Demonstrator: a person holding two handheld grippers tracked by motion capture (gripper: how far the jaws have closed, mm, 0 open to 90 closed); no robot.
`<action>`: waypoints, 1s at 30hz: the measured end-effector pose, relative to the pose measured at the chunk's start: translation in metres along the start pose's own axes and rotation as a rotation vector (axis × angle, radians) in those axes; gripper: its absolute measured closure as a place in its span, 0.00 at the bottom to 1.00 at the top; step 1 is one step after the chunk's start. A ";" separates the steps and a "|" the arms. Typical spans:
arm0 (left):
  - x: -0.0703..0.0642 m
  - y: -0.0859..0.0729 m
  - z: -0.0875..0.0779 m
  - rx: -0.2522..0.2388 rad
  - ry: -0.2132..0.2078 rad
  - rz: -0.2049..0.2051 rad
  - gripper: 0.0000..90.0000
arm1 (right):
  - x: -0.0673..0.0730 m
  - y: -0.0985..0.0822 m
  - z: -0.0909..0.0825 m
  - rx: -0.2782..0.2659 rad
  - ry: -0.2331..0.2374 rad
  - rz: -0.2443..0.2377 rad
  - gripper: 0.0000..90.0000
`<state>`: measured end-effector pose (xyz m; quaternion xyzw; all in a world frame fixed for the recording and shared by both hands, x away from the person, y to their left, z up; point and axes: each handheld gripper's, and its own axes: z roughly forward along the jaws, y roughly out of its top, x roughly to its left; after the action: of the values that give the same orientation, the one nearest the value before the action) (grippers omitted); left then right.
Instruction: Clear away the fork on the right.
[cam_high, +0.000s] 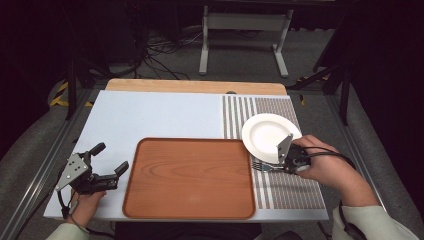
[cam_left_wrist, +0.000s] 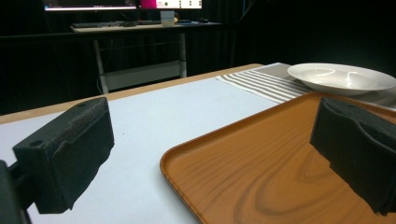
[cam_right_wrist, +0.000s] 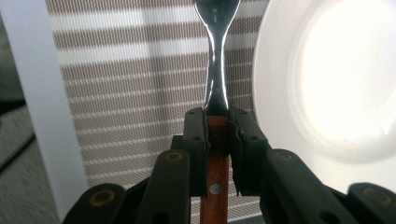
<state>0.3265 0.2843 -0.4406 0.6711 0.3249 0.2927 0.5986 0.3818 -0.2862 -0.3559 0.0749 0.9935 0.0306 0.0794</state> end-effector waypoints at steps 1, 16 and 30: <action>0.000 0.000 0.000 -0.002 0.001 0.000 0.00 | 0.001 0.004 -0.002 -0.037 -0.012 0.022 0.87; 0.000 0.000 0.000 -0.004 0.000 0.000 0.00 | 0.006 0.036 -0.015 -0.178 -0.010 0.249 0.87; 0.001 0.000 -0.001 -0.006 0.002 -0.004 0.00 | 0.005 0.074 -0.013 -0.277 0.045 0.417 0.87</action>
<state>0.3261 0.2855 -0.4402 0.6684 0.3260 0.2934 0.6007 0.3855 -0.2129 -0.3386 0.2662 0.9444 0.1840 0.0587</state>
